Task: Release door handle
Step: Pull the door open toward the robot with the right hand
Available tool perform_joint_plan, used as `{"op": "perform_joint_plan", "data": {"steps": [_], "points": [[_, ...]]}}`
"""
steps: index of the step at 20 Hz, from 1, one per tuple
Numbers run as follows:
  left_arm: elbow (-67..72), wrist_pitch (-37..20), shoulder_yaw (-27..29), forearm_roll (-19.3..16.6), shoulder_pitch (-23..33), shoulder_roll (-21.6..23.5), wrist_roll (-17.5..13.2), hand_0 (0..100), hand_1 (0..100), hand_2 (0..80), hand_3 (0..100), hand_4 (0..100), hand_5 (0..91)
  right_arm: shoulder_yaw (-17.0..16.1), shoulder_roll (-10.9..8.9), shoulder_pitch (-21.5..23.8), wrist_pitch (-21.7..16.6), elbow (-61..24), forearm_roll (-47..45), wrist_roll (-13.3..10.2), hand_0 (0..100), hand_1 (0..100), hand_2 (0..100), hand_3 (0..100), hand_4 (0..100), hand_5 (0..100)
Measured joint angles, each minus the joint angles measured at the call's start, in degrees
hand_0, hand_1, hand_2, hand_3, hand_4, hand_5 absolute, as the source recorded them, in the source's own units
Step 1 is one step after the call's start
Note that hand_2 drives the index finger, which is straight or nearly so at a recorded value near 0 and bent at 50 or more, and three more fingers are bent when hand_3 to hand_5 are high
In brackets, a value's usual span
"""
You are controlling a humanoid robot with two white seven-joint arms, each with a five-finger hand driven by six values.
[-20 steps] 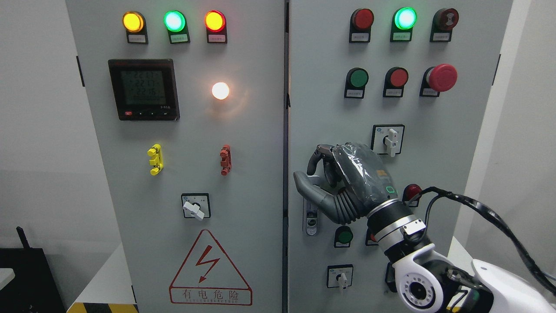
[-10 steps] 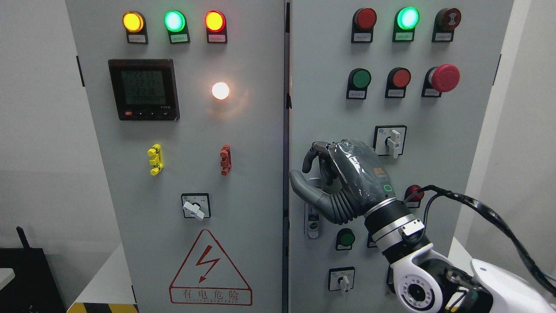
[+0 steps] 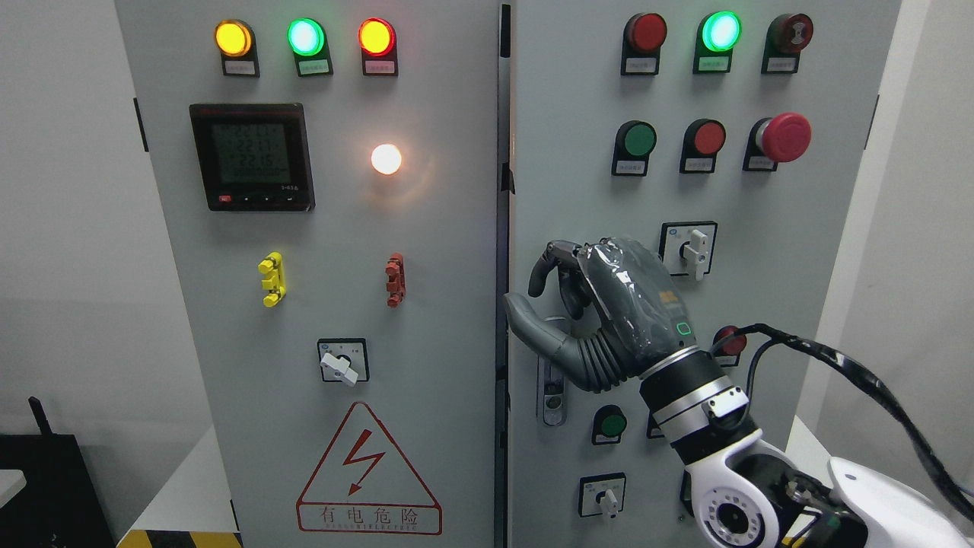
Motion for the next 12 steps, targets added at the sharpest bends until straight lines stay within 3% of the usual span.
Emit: {"op": "perform_joint_plan", "data": {"steps": [12], "points": [[0.0, -0.05, 0.0, 0.0, 0.0, 0.0, 0.0, 12, 39, 0.0, 0, 0, 0.0, -5.3, 0.76, 5.04, -4.75, -0.81, 7.27, -0.34, 44, 37, 74, 100, 100, 100]]}}
